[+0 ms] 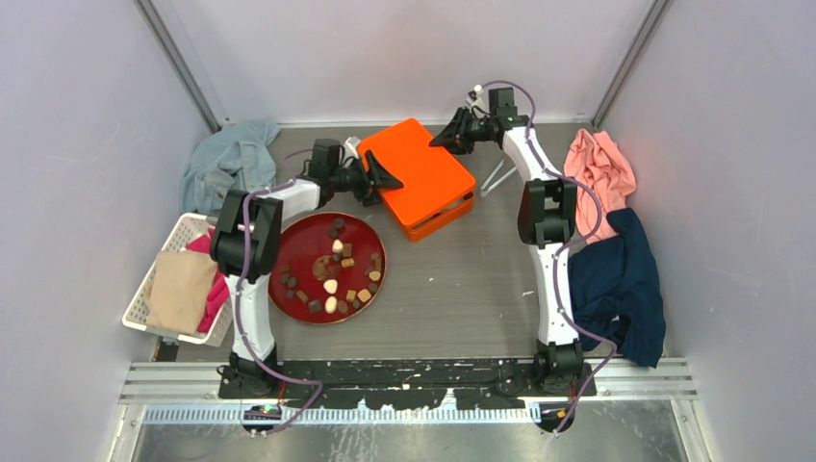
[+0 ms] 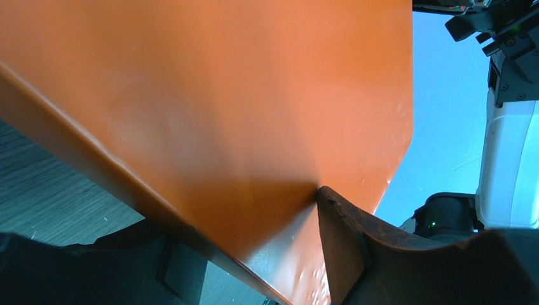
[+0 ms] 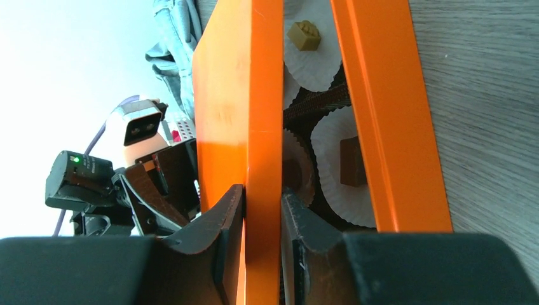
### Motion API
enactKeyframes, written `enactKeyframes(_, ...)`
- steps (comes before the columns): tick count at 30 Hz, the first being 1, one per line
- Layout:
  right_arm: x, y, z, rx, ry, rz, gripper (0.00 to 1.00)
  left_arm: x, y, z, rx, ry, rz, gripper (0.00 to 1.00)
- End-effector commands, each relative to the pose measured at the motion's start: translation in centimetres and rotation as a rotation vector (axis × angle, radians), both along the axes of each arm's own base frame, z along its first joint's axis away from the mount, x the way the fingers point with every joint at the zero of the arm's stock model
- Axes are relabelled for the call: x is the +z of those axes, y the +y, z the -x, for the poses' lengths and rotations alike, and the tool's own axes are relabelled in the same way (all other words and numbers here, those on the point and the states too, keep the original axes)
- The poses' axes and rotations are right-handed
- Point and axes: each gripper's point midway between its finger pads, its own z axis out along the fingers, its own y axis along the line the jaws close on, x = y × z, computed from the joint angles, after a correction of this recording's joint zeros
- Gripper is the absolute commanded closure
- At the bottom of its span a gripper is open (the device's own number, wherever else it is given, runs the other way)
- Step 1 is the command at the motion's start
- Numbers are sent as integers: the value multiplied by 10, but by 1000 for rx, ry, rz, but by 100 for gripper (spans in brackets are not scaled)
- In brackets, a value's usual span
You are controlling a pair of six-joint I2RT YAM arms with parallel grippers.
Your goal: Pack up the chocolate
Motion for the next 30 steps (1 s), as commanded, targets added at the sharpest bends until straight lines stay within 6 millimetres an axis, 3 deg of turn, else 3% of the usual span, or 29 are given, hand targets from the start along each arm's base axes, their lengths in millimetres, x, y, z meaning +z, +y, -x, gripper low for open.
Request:
enactKeyframes(1,-3,-9,-20,-31,-137,91,72,22,-7,-4,-41,-101,-4,39)
enactKeyframes(7,-2,-17,-29,-36,-205,104,72,21,-3,1,-45,-93,-36,33)
enactKeyframes(13,0,-15,-31,-17,-222,57,72,22,1,6,-38,-99,-56,13)
enactKeyframes(30,-21,-16,-28,-20,-172,51,75,37,11,15,-35,-134,-118,10)
